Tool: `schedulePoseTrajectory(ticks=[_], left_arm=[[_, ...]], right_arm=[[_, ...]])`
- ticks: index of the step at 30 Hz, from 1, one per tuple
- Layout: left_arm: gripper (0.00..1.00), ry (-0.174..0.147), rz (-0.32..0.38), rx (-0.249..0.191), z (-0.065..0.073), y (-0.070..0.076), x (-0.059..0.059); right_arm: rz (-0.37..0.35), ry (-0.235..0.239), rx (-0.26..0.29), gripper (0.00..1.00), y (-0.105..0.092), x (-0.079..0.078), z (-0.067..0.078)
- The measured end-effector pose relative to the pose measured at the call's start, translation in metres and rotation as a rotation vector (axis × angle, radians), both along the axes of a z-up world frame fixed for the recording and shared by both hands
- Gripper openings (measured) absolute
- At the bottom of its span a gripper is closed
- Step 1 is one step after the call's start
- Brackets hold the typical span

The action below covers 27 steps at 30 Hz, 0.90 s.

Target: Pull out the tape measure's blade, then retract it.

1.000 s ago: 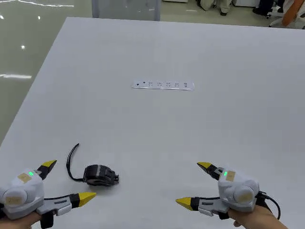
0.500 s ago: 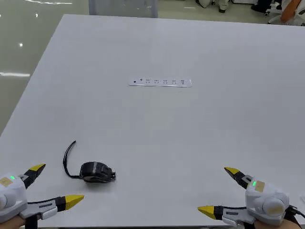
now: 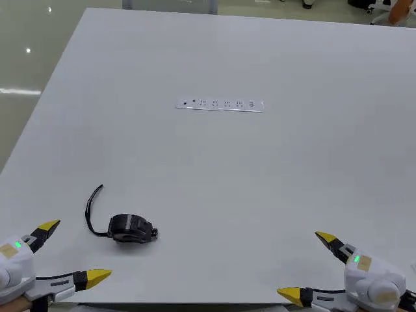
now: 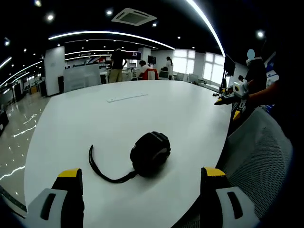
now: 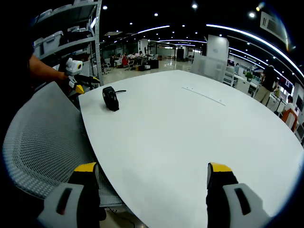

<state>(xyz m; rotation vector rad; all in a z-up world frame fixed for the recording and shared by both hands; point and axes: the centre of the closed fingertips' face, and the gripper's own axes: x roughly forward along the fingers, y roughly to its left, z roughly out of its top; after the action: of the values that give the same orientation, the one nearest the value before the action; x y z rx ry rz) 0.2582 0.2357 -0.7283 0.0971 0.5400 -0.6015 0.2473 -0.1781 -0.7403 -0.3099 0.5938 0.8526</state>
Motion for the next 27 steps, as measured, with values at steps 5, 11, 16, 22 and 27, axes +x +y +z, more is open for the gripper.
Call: schedulePoseTrajectory(ticks=[5,11,16,22,27], left_arm=[[1.0,-0.01,-0.009,-0.006,0.007,-0.003,0.008],[1.0,-0.001,-0.029,0.001,0.005,-0.011,0.004],[1.0,0.006,-0.026,-0.002,0.003,-0.008,0.003],[1.0,0.013,-0.02,-0.001,0.005,-0.005,0.005],[1.0,0.023,-0.02,0.008,0.001,-0.002,0.005]], right_arm=[[-0.025,-0.012,0.02,0.96,-0.001,0.003,0.008],[-0.012,-0.016,0.015,0.96,0.0,0.004,0.008],[-0.025,-0.02,0.023,0.96,-0.001,0.005,0.011],[-0.008,-0.016,0.002,0.97,-0.003,0.001,0.007],[-0.018,-0.017,0.005,0.97,-0.003,0.0,0.005]])
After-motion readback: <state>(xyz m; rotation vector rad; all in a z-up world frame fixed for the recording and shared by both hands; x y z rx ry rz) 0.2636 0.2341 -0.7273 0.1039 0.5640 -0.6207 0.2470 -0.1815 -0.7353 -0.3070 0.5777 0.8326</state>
